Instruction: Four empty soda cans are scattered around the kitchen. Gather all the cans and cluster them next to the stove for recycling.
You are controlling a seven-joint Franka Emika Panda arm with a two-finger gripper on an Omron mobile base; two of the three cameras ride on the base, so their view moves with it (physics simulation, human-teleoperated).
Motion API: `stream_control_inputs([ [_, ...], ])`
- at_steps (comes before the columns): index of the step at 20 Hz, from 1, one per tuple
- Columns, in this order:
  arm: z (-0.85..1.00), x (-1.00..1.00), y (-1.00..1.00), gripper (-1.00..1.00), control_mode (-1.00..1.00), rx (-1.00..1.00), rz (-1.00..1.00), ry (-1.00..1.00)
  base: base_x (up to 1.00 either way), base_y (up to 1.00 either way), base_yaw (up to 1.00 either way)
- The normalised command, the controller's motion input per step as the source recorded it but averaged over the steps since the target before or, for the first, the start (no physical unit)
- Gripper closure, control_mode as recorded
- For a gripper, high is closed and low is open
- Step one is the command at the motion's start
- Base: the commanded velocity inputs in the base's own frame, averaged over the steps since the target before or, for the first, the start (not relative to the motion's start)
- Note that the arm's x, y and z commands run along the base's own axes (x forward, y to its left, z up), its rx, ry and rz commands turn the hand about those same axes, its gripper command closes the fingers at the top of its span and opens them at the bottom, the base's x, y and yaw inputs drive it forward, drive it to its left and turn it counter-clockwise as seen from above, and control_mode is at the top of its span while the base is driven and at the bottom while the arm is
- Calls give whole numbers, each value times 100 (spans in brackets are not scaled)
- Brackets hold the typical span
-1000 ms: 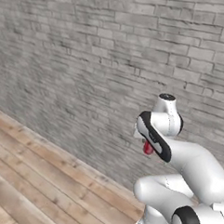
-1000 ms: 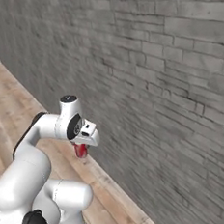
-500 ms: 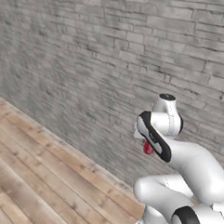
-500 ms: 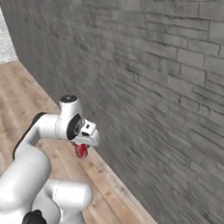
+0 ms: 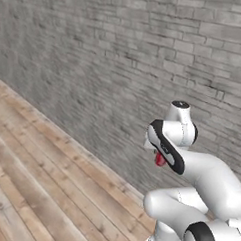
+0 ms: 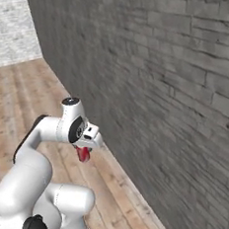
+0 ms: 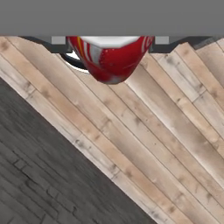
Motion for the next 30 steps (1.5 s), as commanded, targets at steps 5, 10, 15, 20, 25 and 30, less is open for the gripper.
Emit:
stream_control_inputs([
  [5, 0, 0, 0, 100, 100, 0, 0, 0, 54, 23, 22],
  [10, 0, 0, 0, 100, 100, 0, 0, 0, 54, 22, 24],
  [15, 0, 0, 0, 100, 100, 0, 0, 0, 54, 21, 25],
  [20, 0, 0, 0, 100, 100, 0, 0, 0, 55, 21, 24],
  [25, 0, 0, 0, 100, 100, 0, 0, 0, 51, 20, 31],
  [30, 0, 0, 0, 100, 100, 0, 0, 0, 49, 19, 35],
])
